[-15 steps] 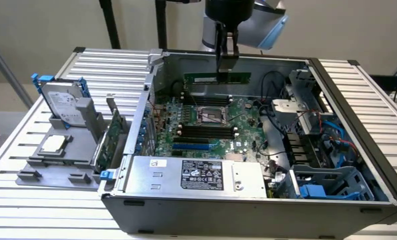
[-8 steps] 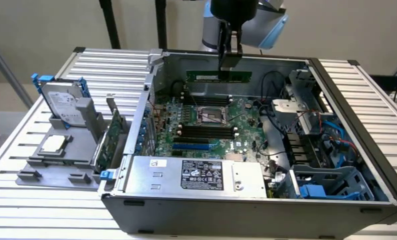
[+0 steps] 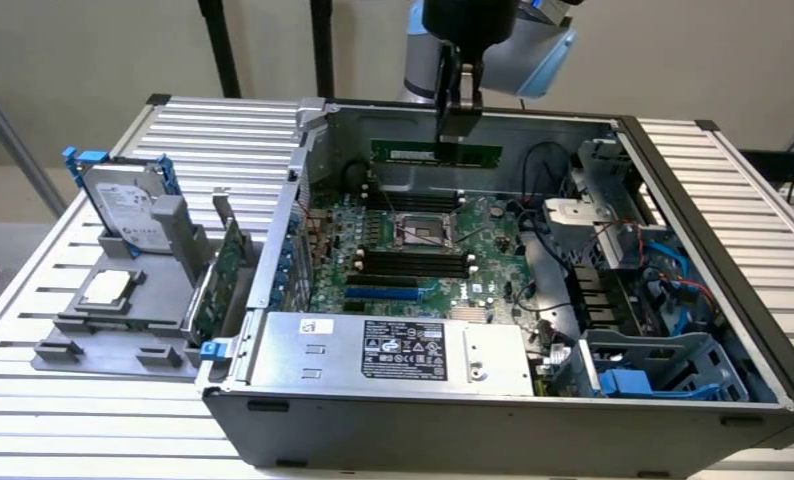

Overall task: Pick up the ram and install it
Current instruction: 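Pick up the ram and move it above insertion slot, then insert the ram into the slot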

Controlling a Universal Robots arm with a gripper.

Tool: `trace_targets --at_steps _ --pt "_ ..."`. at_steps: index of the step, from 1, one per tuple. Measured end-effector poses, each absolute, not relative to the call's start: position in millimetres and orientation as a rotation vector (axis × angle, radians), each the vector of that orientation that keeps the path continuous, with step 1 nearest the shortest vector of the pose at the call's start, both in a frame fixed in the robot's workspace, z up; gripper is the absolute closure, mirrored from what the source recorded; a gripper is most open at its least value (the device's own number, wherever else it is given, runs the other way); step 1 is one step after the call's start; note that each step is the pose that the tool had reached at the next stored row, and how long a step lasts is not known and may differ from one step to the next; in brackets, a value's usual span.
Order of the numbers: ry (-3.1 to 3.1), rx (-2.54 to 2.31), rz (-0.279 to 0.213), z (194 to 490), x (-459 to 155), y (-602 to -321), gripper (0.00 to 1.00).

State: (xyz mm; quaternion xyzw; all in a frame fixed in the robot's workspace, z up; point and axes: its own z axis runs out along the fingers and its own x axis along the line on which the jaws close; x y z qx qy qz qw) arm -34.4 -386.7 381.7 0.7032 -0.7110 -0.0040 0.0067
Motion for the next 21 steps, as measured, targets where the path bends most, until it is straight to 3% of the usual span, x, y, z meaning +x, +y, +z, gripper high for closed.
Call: trace_targets --at_steps 21 --pt "-2.220 2.196 -0.018 369 -34 -388 0.86"
